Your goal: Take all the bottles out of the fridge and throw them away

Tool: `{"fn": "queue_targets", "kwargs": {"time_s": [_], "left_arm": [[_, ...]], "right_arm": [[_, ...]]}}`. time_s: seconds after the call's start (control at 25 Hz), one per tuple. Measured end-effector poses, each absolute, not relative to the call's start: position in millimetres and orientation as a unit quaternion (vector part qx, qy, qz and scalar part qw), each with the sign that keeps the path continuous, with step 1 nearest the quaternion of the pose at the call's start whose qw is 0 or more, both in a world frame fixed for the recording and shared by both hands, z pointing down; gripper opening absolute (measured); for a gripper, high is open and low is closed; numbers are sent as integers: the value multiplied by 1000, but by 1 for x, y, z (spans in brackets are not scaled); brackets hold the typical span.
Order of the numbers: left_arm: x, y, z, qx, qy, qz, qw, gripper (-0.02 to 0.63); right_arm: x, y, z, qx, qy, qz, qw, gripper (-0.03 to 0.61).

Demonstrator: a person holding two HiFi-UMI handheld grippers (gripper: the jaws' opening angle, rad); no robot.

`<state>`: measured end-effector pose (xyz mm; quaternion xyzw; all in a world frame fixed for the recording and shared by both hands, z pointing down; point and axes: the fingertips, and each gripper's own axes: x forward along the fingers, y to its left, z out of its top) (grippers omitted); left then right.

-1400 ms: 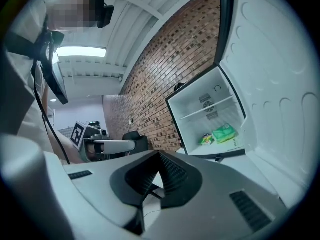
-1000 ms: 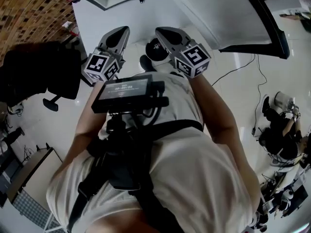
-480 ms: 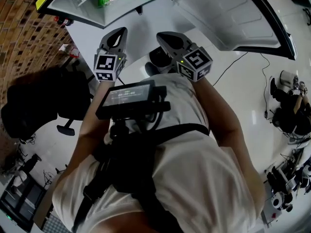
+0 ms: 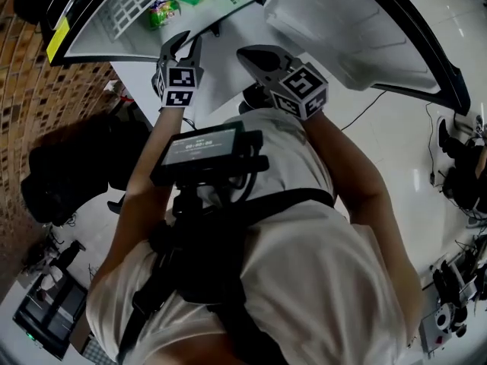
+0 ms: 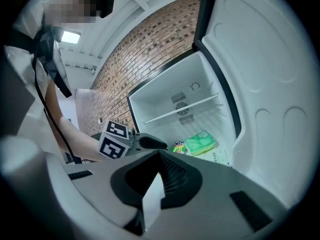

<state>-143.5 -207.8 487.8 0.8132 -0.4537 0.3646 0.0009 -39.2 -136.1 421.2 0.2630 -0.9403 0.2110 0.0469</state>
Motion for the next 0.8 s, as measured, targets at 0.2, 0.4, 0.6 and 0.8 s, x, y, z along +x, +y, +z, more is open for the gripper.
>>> {"fn": "queue_targets", "kwargs": {"time_s": [0.2, 0.4, 0.6, 0.8], "left_arm": [[-145, -255, 523, 778, -416, 466, -66, 126], [-154, -291, 568, 726, -340, 575, -162, 177], [-177, -314, 599, 671, -279, 661, -187, 193], [-177, -339, 607, 644, -261, 691, -199, 193]], "right_arm": [[-27, -154, 437, 268, -933, 234, 49, 12], [-23, -160, 451, 265, -929, 253, 45, 12], [-19, -150, 450, 261, -928, 260, 59, 12], [-3, -152, 459, 279, -919, 270, 64, 12]]}}
